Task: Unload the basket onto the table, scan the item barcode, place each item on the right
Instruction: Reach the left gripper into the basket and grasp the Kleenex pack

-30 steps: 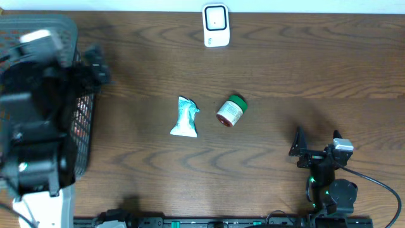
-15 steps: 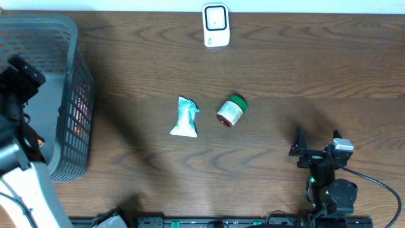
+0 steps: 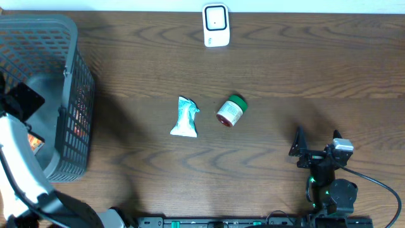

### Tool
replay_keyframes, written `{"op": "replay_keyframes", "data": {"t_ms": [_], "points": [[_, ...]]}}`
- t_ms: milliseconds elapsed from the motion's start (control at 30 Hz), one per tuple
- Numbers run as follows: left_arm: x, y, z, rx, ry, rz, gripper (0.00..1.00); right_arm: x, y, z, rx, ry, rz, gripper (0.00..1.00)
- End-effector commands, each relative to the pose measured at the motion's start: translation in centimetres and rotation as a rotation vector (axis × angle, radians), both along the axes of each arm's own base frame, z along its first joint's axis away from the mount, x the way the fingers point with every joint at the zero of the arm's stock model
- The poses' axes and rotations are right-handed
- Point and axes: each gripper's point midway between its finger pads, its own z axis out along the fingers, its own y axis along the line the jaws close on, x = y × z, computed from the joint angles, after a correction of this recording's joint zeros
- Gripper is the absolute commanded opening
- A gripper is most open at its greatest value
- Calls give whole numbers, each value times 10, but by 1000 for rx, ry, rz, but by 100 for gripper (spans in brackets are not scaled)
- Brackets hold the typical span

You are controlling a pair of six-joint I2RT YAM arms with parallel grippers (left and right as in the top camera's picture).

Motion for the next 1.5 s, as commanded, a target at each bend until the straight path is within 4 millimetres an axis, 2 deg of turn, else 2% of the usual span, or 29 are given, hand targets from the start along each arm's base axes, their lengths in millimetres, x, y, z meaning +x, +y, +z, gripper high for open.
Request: {"op": "replay_keyframes", "data": {"t_ms": [0, 167, 633, 933, 1267, 1367, 1467], "points": [[-18, 16, -15, 6, 76, 106, 98, 0, 1, 0, -15, -2, 5, 99], [-31, 25, -40, -9, 127, 147, 98, 0, 1, 0, -15, -2, 5, 99], [-37, 27, -101, 15, 94, 161, 98, 0, 1, 0, -15, -2, 5, 99], [-46, 39, -124, 44, 54, 203, 98, 0, 1, 0, -15, -2, 5, 99], [-44, 40, -173, -16, 120, 198, 98, 0, 1, 0, -15, -2, 5, 99], [-46, 39, -180, -30, 136, 198, 99, 0, 1, 0, -15, -2, 5, 99], [-45, 39, -180, -29, 136, 197, 89, 0, 1, 0, -15, -2, 5, 99]]}}
